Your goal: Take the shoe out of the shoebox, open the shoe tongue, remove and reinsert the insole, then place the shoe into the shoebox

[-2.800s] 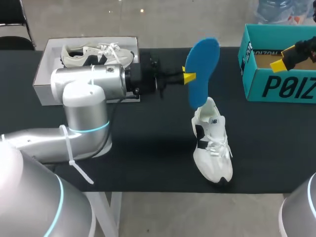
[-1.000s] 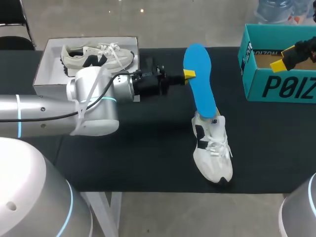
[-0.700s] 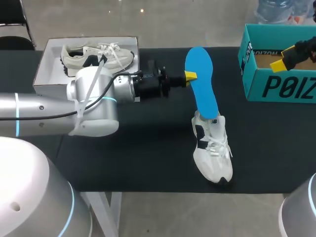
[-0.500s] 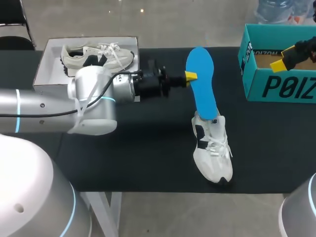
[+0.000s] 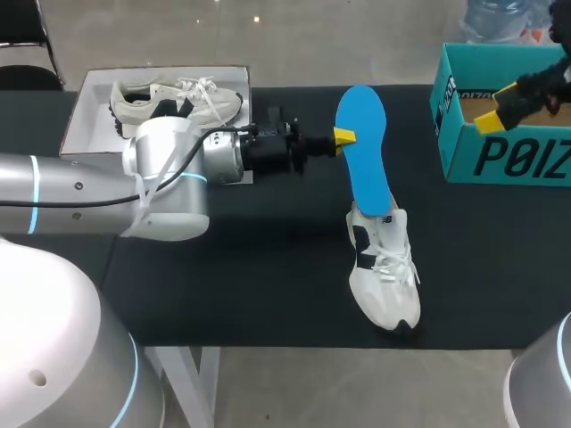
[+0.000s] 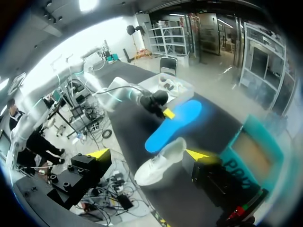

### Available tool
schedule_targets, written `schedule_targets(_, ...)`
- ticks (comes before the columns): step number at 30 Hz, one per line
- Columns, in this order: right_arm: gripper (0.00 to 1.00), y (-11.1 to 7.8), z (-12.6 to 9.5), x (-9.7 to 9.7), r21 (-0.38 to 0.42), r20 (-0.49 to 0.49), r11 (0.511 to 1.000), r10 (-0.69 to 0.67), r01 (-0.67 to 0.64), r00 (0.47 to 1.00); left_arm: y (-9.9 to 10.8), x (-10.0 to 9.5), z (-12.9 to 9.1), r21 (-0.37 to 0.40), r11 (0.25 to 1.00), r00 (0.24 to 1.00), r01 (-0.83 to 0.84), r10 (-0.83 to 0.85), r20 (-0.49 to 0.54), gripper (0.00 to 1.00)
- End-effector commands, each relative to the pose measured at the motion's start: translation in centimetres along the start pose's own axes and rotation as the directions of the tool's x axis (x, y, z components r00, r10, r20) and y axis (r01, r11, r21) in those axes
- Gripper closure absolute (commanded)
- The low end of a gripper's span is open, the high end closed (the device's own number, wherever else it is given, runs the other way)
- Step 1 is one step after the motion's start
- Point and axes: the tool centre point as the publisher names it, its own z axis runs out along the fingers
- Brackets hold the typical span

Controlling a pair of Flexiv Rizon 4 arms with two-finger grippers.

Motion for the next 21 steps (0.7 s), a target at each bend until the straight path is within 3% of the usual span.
schedule_targets(1, 0.00, 2.6, 2.6, -0.4, 0.056, -0.020, 0.998, -0.006, 0.007, 1.000, 0.0, 0.0, 0.0, 0.000, 1.000, 1.000, 0.000, 0.000, -0.001, 1.00)
schedule_targets(5, 0.00, 1.6, 1.9, -0.3, 0.116, 0.057, 0.991, 0.053, -0.060, 0.997, 0.0, 0.0, 0.0, 0.000, 1.000, 1.000, 0.000, 0.000, -0.001, 1.00)
schedule_targets(9, 0.00, -0.3, -0.6, -0.4, 0.062, 0.103, 0.990, 0.124, -0.130, 0.987, 0.0, 0.0, 0.0, 0.000, 1.000, 1.000, 0.000, 0.000, -0.001, 1.00)
schedule_targets(13, 0.00, -1.4, -2.0, 0.0, 0.072, 0.145, 0.985, 0.145, -0.157, 0.979, 0.0, 0.0, 0.0, 0.000, 1.000, 1.000, 0.000, 0.000, -0.001, 1.00)
schedule_targets(21, 0.00, -1.4, -1.8, 0.4, 0.112, 0.137, 0.982, 0.136, -0.152, 0.981, 0.0, 0.0, 0.0, 0.000, 1.000, 1.000, 0.000, 0.000, -0.001, 1.00)
